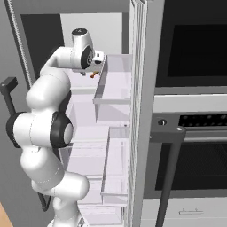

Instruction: Place one eggplant and one chicken drumstick in each tupperware on the nearby counter, to pack two identical lunches.

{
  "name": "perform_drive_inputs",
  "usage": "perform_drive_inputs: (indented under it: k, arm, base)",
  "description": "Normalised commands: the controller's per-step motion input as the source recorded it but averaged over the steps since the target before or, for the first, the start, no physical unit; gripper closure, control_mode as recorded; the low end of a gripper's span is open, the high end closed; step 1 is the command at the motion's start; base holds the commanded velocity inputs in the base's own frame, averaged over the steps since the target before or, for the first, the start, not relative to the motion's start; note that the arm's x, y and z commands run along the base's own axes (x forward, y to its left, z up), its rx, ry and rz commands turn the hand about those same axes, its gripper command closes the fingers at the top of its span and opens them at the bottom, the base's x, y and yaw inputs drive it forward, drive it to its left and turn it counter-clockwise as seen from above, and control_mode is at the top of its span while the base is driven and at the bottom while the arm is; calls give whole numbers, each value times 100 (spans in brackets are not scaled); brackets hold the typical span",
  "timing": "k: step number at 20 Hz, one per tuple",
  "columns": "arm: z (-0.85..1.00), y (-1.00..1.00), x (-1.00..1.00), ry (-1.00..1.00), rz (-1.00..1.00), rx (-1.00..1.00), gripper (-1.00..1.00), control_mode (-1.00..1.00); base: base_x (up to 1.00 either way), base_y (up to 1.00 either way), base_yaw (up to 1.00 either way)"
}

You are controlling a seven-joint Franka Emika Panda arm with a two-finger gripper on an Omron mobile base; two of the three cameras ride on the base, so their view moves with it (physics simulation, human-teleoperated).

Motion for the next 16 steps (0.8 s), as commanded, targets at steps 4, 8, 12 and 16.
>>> perform_drive_inputs:
  k: [4, 8, 12, 16]
  arm:
    - [-18, -8, 41, -21, 0, 4, -100, -100]
    - [-27, 0, 39, -12, 0, 0, -100, -100]
    - [-40, -3, 24, -11, 0, 1, -100, -100]
    - [-12, -14, -8, -1, 0, 0, -100, -100]
  base:
    - [0, 0, 0]
    - [0, 0, 0]
    - [0, 0, 0]
    - [0, 0, 0]
